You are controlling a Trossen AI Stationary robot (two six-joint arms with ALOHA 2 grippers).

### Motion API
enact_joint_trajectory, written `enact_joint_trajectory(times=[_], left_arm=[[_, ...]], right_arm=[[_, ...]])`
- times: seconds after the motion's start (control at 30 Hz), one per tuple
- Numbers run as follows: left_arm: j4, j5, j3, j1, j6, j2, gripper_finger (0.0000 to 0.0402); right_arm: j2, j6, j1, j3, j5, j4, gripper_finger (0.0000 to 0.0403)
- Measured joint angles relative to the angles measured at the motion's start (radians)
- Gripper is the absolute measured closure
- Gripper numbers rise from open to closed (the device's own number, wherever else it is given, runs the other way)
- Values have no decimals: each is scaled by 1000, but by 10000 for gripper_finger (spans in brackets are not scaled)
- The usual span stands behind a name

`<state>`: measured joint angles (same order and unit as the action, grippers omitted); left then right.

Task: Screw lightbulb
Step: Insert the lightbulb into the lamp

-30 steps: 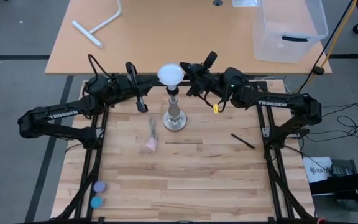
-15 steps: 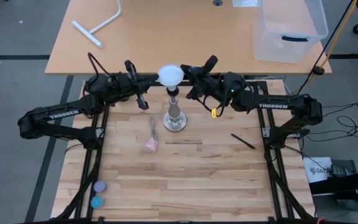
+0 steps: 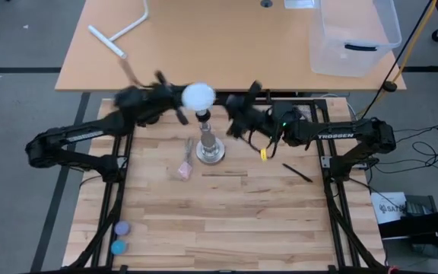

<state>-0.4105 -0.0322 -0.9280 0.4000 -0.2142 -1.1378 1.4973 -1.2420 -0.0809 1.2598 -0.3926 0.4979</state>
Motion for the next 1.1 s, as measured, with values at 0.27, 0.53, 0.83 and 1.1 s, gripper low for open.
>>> enact_joint_trajectory(times=[0.27,0.53,0.83,1.1], left_arm=[[-37,-9,1,10,-27,-37,401],[-36,9,-11,-22,-55,94,401],[123,119,-10,-156,-59,148,401],[128,19,-8,-209,-85,121,401]], right_arm=[[3,65,72,-7,-19,-88,403],[5,164,77,-10,-51,-210,403],[7,231,-21,-10,-88,-226,403],[7,111,-69,-10,-91,-107,403]])
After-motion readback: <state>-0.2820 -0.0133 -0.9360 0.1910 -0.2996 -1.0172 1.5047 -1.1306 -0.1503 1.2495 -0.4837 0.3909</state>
